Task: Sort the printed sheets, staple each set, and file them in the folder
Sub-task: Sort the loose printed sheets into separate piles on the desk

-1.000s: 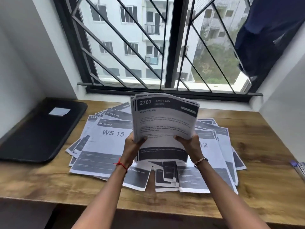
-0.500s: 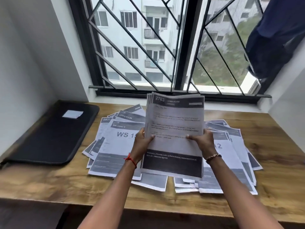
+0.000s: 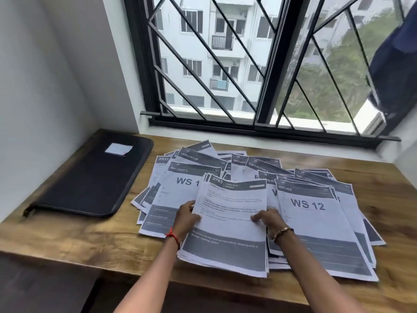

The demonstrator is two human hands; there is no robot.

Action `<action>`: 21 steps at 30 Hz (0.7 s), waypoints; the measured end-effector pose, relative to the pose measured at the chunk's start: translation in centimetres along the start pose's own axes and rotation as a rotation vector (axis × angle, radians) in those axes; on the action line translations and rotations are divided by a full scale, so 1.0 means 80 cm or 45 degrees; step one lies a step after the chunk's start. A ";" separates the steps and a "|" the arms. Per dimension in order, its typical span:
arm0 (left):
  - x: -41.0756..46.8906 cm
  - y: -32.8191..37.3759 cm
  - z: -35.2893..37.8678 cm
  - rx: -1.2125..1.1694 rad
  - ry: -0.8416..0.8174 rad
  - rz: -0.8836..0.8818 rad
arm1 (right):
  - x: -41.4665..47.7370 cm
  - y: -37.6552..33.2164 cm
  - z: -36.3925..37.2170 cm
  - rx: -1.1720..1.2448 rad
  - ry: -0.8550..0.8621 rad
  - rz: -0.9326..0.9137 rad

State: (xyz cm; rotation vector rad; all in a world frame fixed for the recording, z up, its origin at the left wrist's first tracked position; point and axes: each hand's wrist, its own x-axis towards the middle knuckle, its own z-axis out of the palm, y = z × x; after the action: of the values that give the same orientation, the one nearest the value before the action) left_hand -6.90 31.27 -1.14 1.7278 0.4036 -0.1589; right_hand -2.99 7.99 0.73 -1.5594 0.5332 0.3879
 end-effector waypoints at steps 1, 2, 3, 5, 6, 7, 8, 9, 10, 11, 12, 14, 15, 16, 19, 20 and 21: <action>0.001 -0.001 -0.005 0.028 0.019 0.005 | 0.004 0.001 0.004 -0.001 -0.004 0.005; 0.002 -0.001 -0.010 0.058 0.043 0.011 | 0.006 0.000 0.009 -0.003 -0.006 0.012; 0.003 -0.001 -0.014 0.084 0.065 0.020 | 0.007 -0.001 0.013 -0.016 -0.011 0.015; 0.005 0.001 -0.024 0.120 0.109 0.039 | 0.013 0.000 0.022 -0.026 -0.002 0.019; 0.005 0.001 -0.028 0.127 0.133 0.042 | 0.016 -0.001 0.027 -0.026 0.010 0.017; 0.007 0.001 -0.031 0.128 0.152 0.043 | 0.016 -0.002 0.030 -0.042 0.014 0.017; 0.009 0.000 -0.035 0.129 0.162 0.043 | 0.017 -0.003 0.034 -0.059 0.023 0.013; 0.010 -0.002 -0.039 0.134 0.164 0.042 | 0.018 -0.004 0.037 -0.067 0.031 0.007; 0.010 -0.003 -0.044 0.136 0.161 0.032 | 0.020 -0.004 0.041 -0.066 0.027 0.009; 0.011 -0.005 -0.048 0.130 0.164 0.021 | 0.021 -0.004 0.045 -0.055 0.016 0.013; 0.013 -0.007 -0.052 0.129 0.176 0.017 | 0.024 -0.004 0.048 -0.044 0.011 0.007; 0.017 -0.011 -0.059 0.120 0.195 0.006 | 0.030 -0.003 0.054 -0.071 0.008 -0.011; 0.018 -0.013 -0.062 0.107 0.200 0.003 | 0.033 -0.003 0.057 -0.089 0.013 -0.016; 0.020 -0.014 -0.064 0.088 0.206 0.002 | 0.035 -0.005 0.060 -0.085 0.009 -0.020; 0.026 -0.016 -0.068 0.049 0.231 -0.014 | 0.027 -0.016 0.066 -0.023 -0.076 -0.023; 0.028 -0.017 -0.069 0.056 0.241 -0.016 | 0.028 -0.019 0.066 -0.018 -0.091 -0.036; 0.031 -0.017 -0.069 0.075 0.265 -0.014 | 0.028 -0.021 0.065 -0.018 -0.089 -0.055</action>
State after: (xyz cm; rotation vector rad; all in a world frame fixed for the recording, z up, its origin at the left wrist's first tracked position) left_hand -5.74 37.30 -2.11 1.8071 0.5659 0.0022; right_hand 0.17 12.96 0.61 -1.5624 0.4428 0.4127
